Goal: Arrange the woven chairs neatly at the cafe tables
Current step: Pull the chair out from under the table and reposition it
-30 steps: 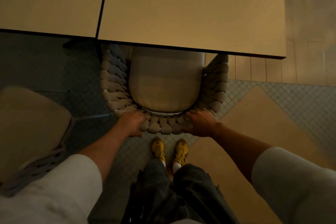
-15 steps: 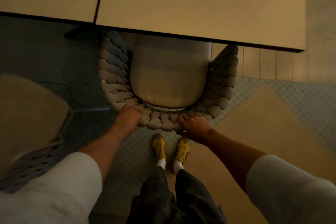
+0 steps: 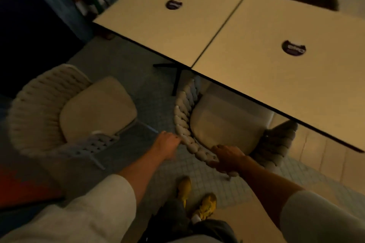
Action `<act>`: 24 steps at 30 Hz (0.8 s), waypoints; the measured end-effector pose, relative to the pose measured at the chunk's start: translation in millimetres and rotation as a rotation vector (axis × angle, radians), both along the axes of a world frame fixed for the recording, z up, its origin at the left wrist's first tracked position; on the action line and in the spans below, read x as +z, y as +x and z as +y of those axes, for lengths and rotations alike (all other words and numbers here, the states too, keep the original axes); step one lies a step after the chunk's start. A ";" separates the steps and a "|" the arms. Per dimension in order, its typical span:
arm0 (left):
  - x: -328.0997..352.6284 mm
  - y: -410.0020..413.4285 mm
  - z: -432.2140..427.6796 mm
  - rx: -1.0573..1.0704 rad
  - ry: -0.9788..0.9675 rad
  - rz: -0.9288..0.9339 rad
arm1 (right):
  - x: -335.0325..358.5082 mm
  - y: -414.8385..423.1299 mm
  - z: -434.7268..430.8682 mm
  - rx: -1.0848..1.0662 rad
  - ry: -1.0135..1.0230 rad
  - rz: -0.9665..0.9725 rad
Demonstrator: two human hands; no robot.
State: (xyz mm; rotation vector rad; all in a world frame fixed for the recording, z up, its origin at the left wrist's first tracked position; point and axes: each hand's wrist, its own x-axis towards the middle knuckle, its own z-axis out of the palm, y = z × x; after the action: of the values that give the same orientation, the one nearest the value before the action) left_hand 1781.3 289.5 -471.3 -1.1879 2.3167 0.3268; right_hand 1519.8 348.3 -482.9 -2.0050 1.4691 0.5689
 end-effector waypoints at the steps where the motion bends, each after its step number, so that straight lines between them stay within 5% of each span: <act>1: 12.0 12.5 -1.1 0.039 -0.021 0.021 | 8.5 4.0 -10.4 0.030 -0.016 0.011; 13: 95.8 239.2 46.4 0.523 -0.215 0.000 | 106.7 177.5 -83.4 0.453 -0.282 0.075; 24: 123.5 465.6 105.0 0.670 -0.269 -0.055 | 129.3 407.9 -93.7 0.574 -0.325 0.092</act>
State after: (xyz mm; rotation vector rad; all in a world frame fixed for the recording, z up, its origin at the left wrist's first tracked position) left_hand 2246.9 394.5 -347.9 -2.0676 1.8912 0.2055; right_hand 1927.7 254.7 -353.7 -2.7164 1.0711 0.6917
